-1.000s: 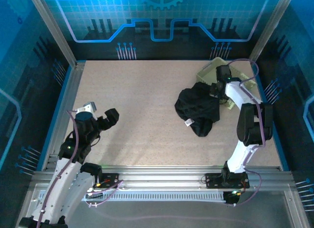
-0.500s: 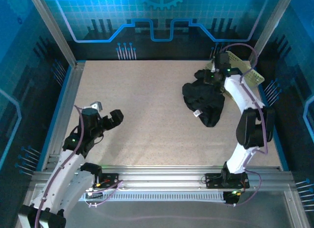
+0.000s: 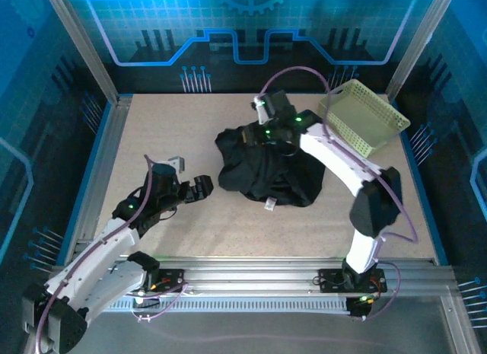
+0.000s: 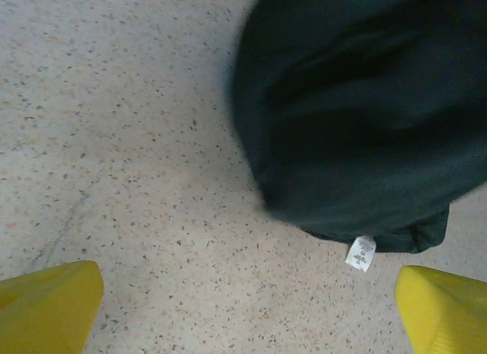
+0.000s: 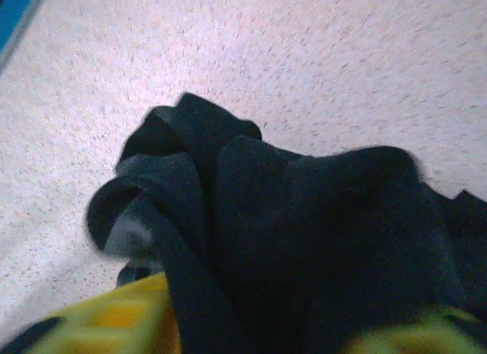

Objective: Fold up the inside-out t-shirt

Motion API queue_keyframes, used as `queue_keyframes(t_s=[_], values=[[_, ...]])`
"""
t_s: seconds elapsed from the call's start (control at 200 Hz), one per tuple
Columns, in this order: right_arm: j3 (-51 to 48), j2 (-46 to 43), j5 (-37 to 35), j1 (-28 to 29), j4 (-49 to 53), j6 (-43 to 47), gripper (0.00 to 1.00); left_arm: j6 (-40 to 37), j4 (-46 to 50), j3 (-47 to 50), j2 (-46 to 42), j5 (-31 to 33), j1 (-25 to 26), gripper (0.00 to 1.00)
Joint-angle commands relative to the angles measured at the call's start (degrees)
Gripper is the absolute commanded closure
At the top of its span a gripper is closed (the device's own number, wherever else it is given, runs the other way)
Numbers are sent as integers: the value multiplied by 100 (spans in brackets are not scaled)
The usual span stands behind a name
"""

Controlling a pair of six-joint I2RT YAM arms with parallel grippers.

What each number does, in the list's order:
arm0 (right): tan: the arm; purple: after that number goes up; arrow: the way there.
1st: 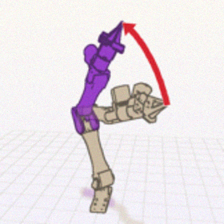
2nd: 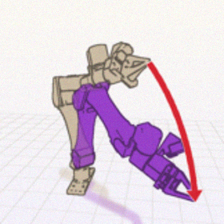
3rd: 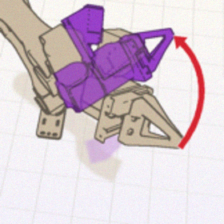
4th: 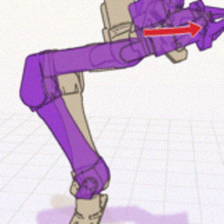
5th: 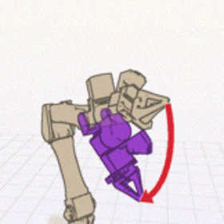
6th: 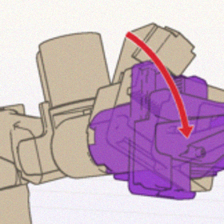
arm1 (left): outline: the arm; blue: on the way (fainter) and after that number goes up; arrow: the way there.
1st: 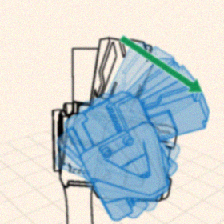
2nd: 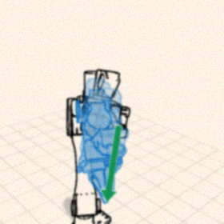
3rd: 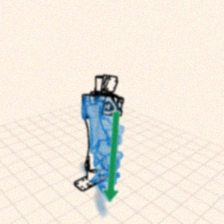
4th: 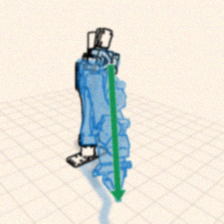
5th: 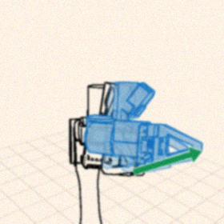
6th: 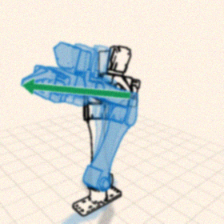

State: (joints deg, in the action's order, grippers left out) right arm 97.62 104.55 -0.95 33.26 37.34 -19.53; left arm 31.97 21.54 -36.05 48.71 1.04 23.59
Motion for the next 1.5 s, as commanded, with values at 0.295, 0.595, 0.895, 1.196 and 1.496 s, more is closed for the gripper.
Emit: queue_keyframes(t_s=[0.295,0.595,0.895,1.196,1.496], values=[[-2153,-1877,-385,-795,126,-55,15,-334,210,-822,1286,988,963,1],[-4557,-2654,44,-2030,-580,-841,16,42,463,-1578,2953,1587,1409,6],[-4964,-1904,541,-2410,-1209,-1203,18,230,-108,-1458,3629,1035,1414,24],[-4909,-1443,687,-2297,-1450,-1344,44,275,-293,-1419,4102,964,1411,48],[-4832,-1922,-13,-2193,-1071,-1151,91,238,-453,-1300,3879,1020,1419,78]])
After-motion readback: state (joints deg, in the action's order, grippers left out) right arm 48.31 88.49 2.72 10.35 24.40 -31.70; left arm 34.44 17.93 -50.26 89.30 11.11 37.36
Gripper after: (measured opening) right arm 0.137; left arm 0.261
